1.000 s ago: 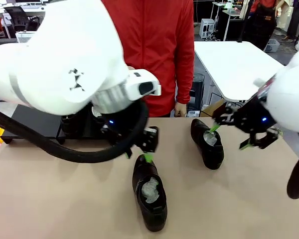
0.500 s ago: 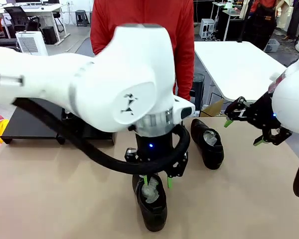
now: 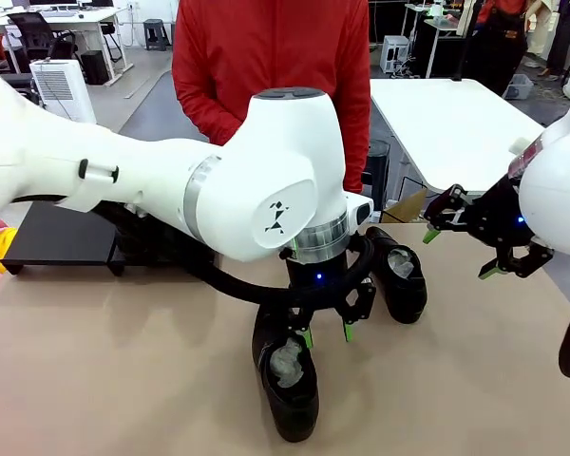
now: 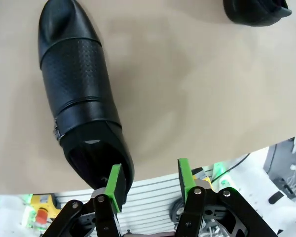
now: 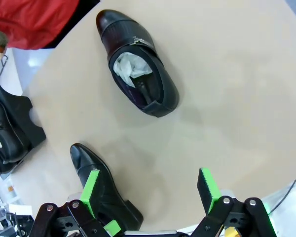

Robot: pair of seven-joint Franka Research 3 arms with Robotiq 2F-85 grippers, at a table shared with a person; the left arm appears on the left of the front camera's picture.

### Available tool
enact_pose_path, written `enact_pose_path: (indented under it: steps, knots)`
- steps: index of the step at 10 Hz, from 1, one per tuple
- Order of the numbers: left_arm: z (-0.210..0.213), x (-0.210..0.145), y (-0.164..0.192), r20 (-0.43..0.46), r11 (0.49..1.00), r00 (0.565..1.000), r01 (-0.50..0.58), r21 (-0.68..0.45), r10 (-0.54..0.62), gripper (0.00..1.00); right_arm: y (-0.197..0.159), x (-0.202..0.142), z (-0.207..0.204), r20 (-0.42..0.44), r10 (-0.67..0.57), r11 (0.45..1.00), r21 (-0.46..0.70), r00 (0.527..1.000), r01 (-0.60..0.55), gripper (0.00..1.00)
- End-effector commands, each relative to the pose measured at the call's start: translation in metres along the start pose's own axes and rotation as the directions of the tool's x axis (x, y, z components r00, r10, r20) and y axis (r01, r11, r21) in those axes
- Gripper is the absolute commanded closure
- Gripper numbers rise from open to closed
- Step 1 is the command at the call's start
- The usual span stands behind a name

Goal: Organize the shoes by placing them on the stand.
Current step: Place the Shoe from the middle of the table onto the Shoes Stand.

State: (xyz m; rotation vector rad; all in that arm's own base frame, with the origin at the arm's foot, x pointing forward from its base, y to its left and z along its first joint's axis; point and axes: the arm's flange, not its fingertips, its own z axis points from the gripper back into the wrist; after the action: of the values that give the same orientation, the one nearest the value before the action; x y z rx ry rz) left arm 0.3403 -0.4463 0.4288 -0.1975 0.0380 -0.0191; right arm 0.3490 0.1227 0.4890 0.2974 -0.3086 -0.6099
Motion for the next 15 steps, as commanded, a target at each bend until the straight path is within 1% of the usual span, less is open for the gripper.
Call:
enact_pose_path:
  steps: [1, 4, 6, 8, 9, 10, 13, 14, 15]
  knots:
    - [-0.012, -0.003, -0.004, 0.009, 0.998, 1.000, -0.022, 0.059, 0.022, 0.42, -0.001, 0.002, 0.000, -0.022, 0.012, 1.000, 0.027, 1.000, -0.012, 0.00]
    - [-0.028, 0.000, -0.005, 0.010, 0.995, 0.999, -0.034, 0.094, 0.033, 0.42, -0.001, 0.002, 0.000, -0.022, 0.012, 1.000, 0.027, 1.000, -0.012, 0.00]
    - [-0.040, 0.003, 0.004, 0.002, 0.990, 0.998, -0.067, 0.127, 0.067, 0.42, -0.001, 0.002, 0.000, -0.022, 0.012, 1.000, 0.027, 1.000, -0.012, 0.00]
    - [-0.050, 0.008, 0.008, 0.017, 0.987, 0.996, -0.088, 0.137, 0.086, 0.42, -0.001, 0.002, 0.000, -0.022, 0.012, 1.000, 0.027, 1.000, -0.012, 0.00]
    - [-0.054, 0.009, 0.009, -0.013, 0.987, 0.996, -0.087, 0.138, 0.089, 0.42, -0.001, 0.002, 0.000, -0.022, 0.012, 1.000, 0.027, 1.000, -0.012, 0.00]
    - [-0.054, 0.010, 0.009, -0.008, 0.988, 0.997, -0.079, 0.129, 0.081, 0.42, -0.001, 0.002, 0.000, -0.022, 0.012, 1.000, 0.027, 1.000, -0.012, 0.00]
    - [-0.066, 0.012, 0.010, -0.034, 0.978, 0.996, -0.077, 0.193, 0.085, 0.42, -0.001, 0.002, 0.000, -0.022, 0.012, 1.000, 0.027, 1.000, -0.012, 0.00]
    - [-0.065, 0.010, 0.010, -0.047, 0.976, 0.998, -0.037, 0.213, 0.048, 0.48, -0.001, 0.002, 0.000, -0.022, 0.012, 1.000, 0.027, 1.000, -0.012, 0.00]
    - [-0.065, 0.011, 0.009, -0.041, 0.976, 0.998, -0.029, 0.215, 0.039, 0.62, -0.001, 0.002, 0.000, -0.022, 0.012, 1.000, 0.027, 1.000, -0.012, 0.00]
